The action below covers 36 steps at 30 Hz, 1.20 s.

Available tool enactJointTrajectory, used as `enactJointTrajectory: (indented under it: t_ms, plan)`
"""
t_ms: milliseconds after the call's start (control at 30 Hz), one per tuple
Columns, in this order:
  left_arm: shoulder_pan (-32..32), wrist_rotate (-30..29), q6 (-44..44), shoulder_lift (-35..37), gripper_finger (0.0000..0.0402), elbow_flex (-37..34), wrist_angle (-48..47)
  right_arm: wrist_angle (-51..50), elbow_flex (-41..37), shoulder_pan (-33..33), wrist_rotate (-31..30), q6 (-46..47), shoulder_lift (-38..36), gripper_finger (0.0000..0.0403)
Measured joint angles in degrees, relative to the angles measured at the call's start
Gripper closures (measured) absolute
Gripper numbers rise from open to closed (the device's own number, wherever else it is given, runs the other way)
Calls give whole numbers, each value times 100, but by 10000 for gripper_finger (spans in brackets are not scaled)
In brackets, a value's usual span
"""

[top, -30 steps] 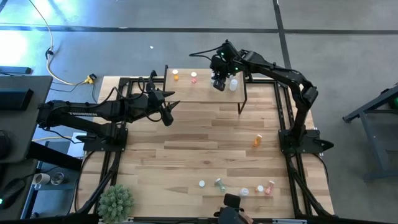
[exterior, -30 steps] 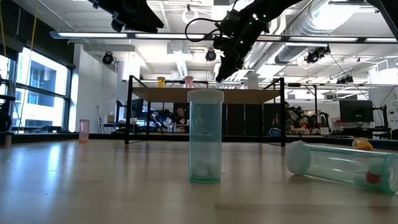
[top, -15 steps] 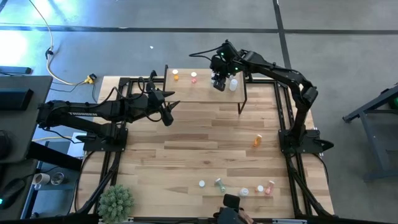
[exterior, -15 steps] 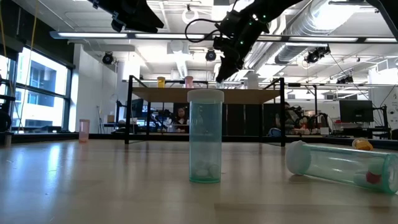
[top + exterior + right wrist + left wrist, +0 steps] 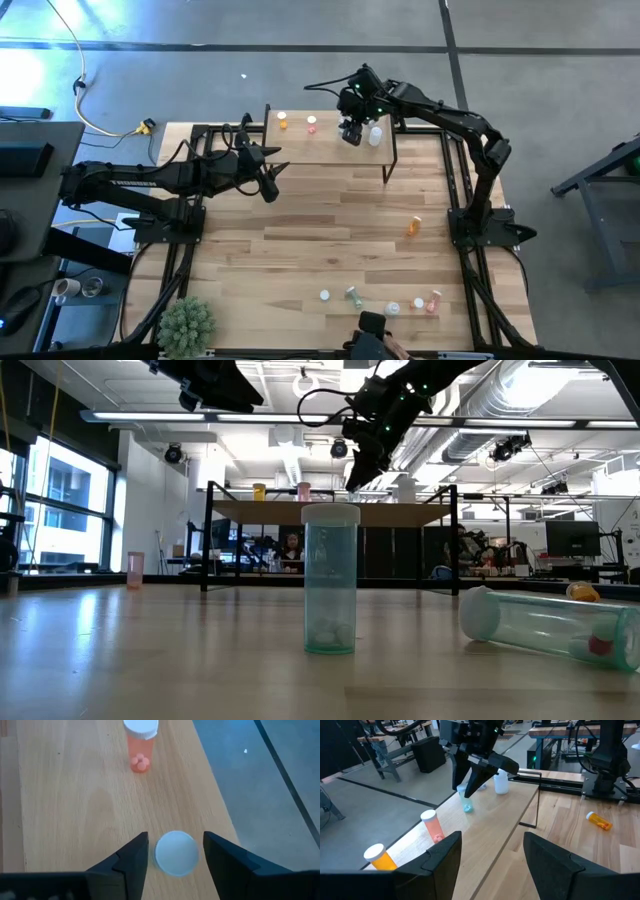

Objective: Pick and place medicine bottles onto shelf by color
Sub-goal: Put the bottom orange pill bottle on the shelf aligned with the orange pill bottle

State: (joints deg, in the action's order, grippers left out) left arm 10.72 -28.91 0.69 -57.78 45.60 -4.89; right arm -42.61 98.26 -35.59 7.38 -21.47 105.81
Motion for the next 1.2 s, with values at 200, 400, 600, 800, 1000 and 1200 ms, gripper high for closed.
enactJointTrajectory:
  t_ms: [200,400,600,800,1000,1200]
  plan:
    - [2,0,0,0,197,0,0,65,0,2,0,0,-167,222]
    - [1,0,0,0,197,0,-2,35,0,18,-7,121,-436,222]
    - [2,0,0,0,197,0,-2,-218,0,192,-20,298,-854,222]
    - [1,0,-2,0,197,0,-7,-694,0,456,-16,186,-1303,222]
    - [0,2,-2,0,197,0,-98,-1499,-91,674,765,152,-1587,222]
    - [1,2,-4,2,197,0,-181,-1444,-1074,961,1235,301,-2014,222]
